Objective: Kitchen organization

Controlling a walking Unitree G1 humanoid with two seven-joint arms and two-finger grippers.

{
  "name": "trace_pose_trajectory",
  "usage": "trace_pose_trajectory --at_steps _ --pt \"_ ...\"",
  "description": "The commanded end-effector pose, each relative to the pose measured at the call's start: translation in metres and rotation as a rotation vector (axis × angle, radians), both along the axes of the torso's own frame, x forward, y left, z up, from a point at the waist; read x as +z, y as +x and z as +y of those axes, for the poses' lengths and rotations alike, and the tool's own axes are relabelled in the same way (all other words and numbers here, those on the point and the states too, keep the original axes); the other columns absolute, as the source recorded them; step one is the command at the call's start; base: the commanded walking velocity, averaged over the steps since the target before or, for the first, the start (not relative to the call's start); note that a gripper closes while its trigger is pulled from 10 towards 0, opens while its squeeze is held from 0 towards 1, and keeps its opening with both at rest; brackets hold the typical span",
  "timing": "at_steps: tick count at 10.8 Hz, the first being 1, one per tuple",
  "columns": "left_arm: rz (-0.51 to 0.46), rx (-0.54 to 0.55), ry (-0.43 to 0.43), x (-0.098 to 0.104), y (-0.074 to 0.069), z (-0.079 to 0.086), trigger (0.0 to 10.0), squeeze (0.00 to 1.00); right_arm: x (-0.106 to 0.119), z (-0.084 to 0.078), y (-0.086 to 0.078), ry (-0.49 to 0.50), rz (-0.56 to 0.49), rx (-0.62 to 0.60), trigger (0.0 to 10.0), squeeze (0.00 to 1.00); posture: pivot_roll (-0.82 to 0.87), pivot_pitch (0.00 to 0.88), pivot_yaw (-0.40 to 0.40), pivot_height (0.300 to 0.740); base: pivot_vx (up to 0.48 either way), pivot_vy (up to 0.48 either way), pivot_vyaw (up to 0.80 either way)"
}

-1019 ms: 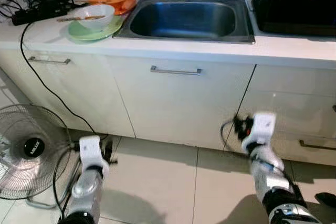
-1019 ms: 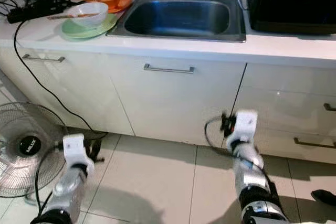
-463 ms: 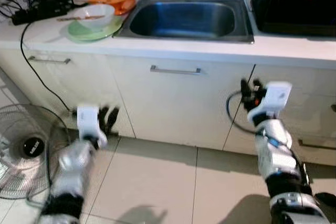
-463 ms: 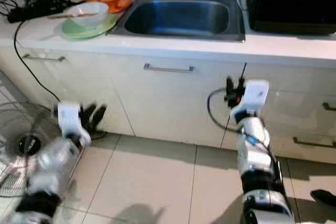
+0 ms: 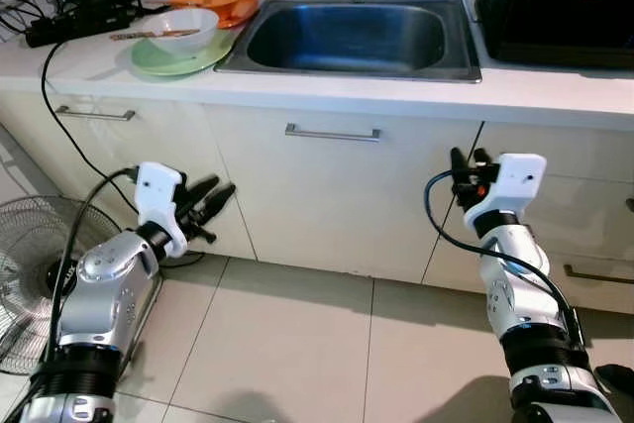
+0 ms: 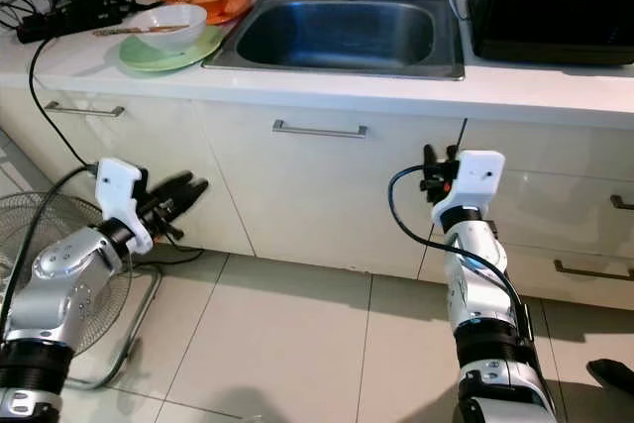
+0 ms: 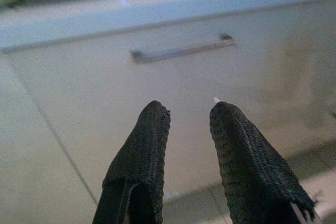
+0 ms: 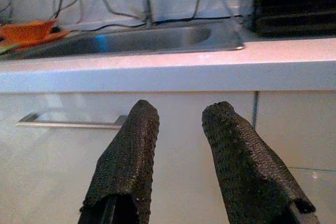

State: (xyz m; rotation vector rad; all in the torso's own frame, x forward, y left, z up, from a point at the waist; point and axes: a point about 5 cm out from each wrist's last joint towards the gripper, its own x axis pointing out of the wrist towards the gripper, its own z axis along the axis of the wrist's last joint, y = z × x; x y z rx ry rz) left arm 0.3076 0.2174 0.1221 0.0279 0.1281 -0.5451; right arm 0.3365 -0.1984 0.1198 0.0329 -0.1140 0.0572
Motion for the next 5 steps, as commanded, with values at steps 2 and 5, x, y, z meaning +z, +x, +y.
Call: trace_pose_trajectory --at_steps 2,5 --pt "0.020 -0.134 0.016 0.016 -0.004 -0.006 10.0 0.00 0.001 0.004 0.000 -0.043 0.018 0.052 10.0 0.00 0.03 0.000 0.099 0.740 0.000 0.000 0.00" --pt "0.051 -0.248 0.063 0.028 -0.007 -0.012 10.0 0.00 0.001 0.004 0.001 -0.081 0.029 0.075 10.0 0.00 0.02 0.000 0.104 0.740 0.000 0.000 0.00"
